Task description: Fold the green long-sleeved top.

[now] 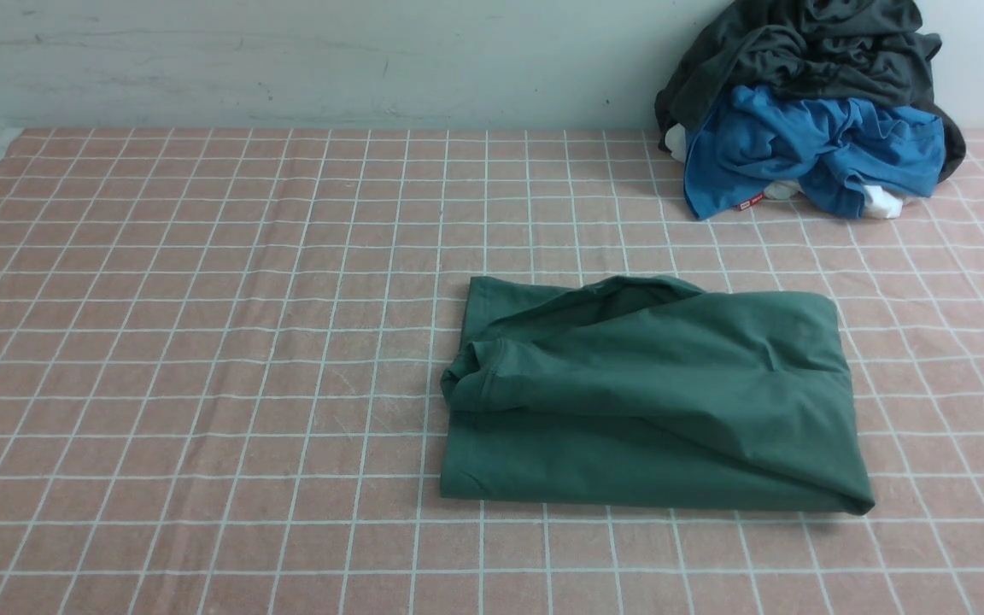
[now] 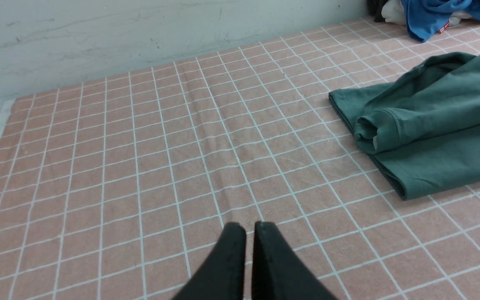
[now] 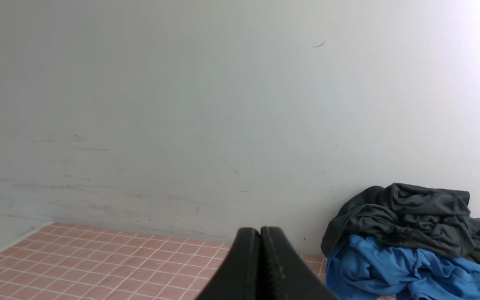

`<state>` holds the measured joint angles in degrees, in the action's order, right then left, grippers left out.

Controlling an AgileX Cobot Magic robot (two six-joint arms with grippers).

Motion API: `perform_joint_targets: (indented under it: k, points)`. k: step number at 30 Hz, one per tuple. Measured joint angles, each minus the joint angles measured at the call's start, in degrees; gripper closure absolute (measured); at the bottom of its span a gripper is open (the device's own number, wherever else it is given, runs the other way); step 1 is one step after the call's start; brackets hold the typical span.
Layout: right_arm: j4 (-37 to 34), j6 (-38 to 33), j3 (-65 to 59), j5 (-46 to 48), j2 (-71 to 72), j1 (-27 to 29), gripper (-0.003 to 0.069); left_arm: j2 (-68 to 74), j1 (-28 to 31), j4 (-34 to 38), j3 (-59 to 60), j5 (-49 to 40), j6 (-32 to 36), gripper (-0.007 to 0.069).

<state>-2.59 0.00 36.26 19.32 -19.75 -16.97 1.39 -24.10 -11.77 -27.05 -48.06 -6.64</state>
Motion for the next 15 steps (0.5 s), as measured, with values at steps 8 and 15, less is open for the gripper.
perform_joint_targets:
  k: [8, 15]
  points:
    - [4.93, 0.0, -1.89, 8.25, 1.62, 0.14, 0.0673, 0.0, 0.0, 0.0, 0.0, 0.0, 0.0, 0.0611]
    - [5.96, 0.0, -16.97, 8.85, 10.55, 7.0, 0.0673, 0.0, 0.0, 0.0, 0.0, 0.0, 0.0, 0.0611]
